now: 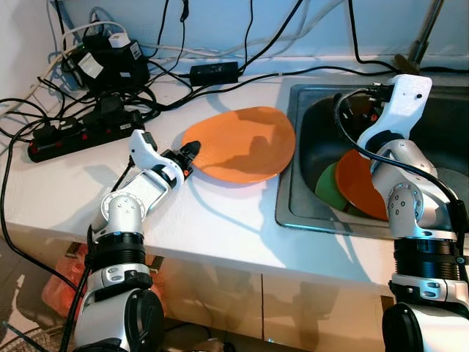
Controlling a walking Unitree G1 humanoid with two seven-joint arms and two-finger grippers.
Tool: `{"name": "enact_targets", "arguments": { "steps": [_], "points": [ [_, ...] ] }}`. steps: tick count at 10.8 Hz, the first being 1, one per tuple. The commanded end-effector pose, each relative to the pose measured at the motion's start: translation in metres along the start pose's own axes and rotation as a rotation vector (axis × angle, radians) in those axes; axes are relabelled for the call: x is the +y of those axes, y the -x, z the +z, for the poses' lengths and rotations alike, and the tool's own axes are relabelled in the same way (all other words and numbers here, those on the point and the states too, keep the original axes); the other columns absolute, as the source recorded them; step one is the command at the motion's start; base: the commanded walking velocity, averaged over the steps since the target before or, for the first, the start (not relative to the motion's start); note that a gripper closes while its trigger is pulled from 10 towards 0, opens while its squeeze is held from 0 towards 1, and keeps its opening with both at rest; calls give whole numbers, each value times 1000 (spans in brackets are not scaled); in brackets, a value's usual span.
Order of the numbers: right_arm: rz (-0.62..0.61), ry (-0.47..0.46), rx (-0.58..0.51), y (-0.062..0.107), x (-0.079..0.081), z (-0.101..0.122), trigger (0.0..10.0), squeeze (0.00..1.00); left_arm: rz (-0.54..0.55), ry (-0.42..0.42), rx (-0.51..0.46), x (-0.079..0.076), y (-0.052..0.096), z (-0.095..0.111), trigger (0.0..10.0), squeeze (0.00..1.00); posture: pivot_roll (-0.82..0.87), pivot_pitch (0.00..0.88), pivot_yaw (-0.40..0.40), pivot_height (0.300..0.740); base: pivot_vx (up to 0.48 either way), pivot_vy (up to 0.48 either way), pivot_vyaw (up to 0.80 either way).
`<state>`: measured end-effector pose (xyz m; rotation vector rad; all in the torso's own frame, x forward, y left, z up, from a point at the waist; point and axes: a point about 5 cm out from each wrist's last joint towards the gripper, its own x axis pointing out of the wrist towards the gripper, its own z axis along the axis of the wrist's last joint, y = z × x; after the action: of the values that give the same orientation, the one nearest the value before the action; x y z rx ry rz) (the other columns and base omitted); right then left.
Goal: Kitchen organization
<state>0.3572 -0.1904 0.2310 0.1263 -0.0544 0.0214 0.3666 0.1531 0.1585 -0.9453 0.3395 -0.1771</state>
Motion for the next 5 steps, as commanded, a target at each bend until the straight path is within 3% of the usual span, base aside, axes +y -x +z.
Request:
{"name": "enact_targets", "arguments": {
  "steps": [1,5],
  "points": [
    [38,-13,7,-4,8,3,10000,0,0,3,-36,1,3,5,0,0,94,18,108,740,0,0,0],
    [64,-26,15,-7,14,2,10000,0,-38,24,-105,-7,4,10,0,0,104,6,86,740,0,0,0]
  ]
}}
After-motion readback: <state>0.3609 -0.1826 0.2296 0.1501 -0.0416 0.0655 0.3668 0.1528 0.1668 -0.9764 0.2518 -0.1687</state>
